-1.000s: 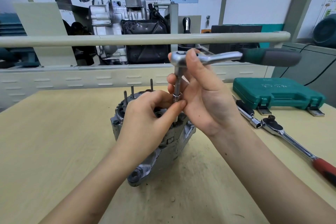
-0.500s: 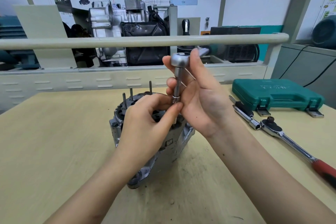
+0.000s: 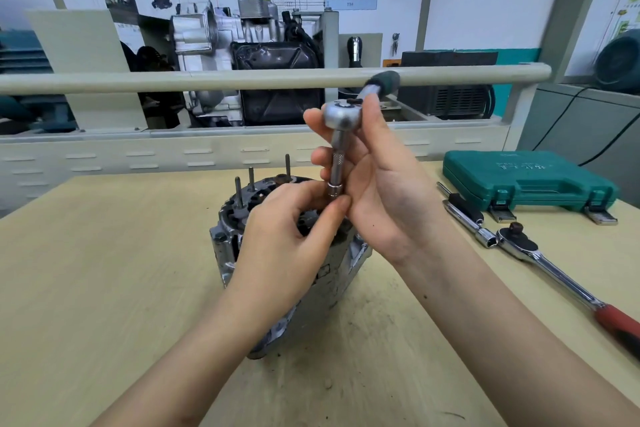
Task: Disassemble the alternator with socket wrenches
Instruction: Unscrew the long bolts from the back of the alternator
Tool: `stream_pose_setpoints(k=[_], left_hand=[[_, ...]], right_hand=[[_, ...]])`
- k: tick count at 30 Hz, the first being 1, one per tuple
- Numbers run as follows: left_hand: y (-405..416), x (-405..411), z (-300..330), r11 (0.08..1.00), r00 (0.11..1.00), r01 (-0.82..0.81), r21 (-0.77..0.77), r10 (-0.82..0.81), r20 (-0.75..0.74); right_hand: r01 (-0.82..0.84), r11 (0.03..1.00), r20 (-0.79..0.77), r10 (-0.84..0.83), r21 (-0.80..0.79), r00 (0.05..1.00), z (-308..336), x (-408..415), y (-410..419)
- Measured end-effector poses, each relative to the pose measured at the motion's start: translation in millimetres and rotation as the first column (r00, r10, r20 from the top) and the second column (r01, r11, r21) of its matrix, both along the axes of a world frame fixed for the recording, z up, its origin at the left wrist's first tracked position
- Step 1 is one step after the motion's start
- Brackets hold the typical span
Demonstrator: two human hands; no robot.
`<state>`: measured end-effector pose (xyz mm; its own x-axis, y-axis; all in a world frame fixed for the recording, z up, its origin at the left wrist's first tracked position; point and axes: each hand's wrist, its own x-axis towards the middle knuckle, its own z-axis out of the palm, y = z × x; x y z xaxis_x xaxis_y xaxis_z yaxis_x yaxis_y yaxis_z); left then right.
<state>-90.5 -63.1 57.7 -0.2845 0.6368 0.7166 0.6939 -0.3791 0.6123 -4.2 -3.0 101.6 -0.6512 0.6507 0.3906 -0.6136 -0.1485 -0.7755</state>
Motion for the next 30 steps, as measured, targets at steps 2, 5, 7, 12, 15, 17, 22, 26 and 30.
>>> stream_pose_setpoints(k=[2,5,7,12,15,17,22,26,30], left_hand=[[-0.2,-1.0,0.3,1.000,1.000,0.000,-0.001,0.000,0.020],[0.0,-1.3,0.9,1.000,0.999,-0.013,0.004,0.013,0.043],[0.9,-0.9,0.9,1.000,0.999,-0.027,0.005,0.027,0.036],[0.6,-0.2,0.2,1.000,0.998,-0.025,-0.006,0.025,0.051],[0.5,0.8,-1.0,1.000,0.997,0.000,-0.004,0.000,0.081],[0.8,1.2,-1.4,1.000,0.998,0.029,0.004,-0.030,0.048],[1.2,-0.7,-2.1,0.999,0.999,0.030,0.020,-0.030,0.034],[1.5,-0.5,-1.0,0.999,0.999,0.015,0.033,-0.016,0.033],[1.5,0.3,-0.9,0.999,0.999,0.006,0.033,-0.008,0.049]], right_hand=[[-0.008,1.000,0.024,0.007,0.016,1.000,0.7,1.1,0.2],[-0.019,1.000,0.002,0.019,0.002,1.000,1.7,0.9,-1.6],[0.007,1.000,-0.048,-0.008,-0.028,0.999,1.7,0.5,-1.5],[0.044,0.998,-0.066,-0.046,-0.038,0.997,2.0,-0.3,-1.9],[0.017,1.000,-0.029,-0.017,-0.006,0.999,1.0,-1.0,-2.1],[0.018,1.000,-0.007,-0.017,0.013,1.000,-0.1,-0.9,0.5],[0.013,1.000,-0.022,-0.013,0.000,1.000,0.1,-0.6,2.1],[0.025,1.000,-0.026,-0.026,-0.012,0.999,0.9,-0.8,1.3],[0.067,0.996,-0.085,-0.073,-0.066,0.994,1.2,-1.7,-0.3]])
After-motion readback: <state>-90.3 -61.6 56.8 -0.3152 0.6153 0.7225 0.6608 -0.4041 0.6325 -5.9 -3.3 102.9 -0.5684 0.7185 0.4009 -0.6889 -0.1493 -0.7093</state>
